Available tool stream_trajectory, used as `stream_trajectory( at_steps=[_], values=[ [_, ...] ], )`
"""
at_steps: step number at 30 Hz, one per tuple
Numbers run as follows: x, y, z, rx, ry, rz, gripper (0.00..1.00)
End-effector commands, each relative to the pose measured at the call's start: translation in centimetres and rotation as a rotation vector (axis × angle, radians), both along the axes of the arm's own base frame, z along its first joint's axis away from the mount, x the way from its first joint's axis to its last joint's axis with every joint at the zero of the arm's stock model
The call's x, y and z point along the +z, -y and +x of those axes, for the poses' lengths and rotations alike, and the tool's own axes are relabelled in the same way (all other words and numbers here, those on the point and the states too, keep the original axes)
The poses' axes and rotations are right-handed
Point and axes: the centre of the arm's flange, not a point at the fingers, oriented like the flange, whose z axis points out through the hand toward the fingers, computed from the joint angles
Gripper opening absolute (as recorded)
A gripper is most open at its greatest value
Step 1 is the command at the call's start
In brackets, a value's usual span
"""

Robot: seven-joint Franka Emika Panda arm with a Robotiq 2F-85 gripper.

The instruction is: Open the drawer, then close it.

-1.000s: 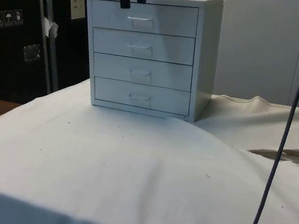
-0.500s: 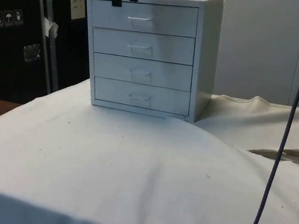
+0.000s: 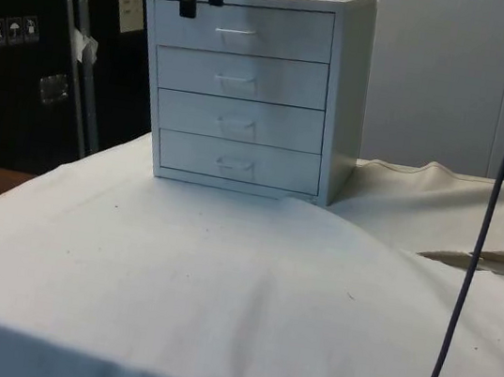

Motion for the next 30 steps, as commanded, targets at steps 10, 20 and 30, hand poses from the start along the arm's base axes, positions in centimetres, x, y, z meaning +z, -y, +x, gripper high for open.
stream_trajectory(
  at_steps=[10, 20, 30],
  values=[
    [-0.49, 0.05, 0.27, 0.027, 0.0, -0.079, 1.0],
    [-0.6, 0.27, 0.1, 0.046, -0.012, -0.149, 1.0],
    [-0.93, 0.36, -0.13, 0.057, -0.025, -0.218, 1.0]
  ],
)
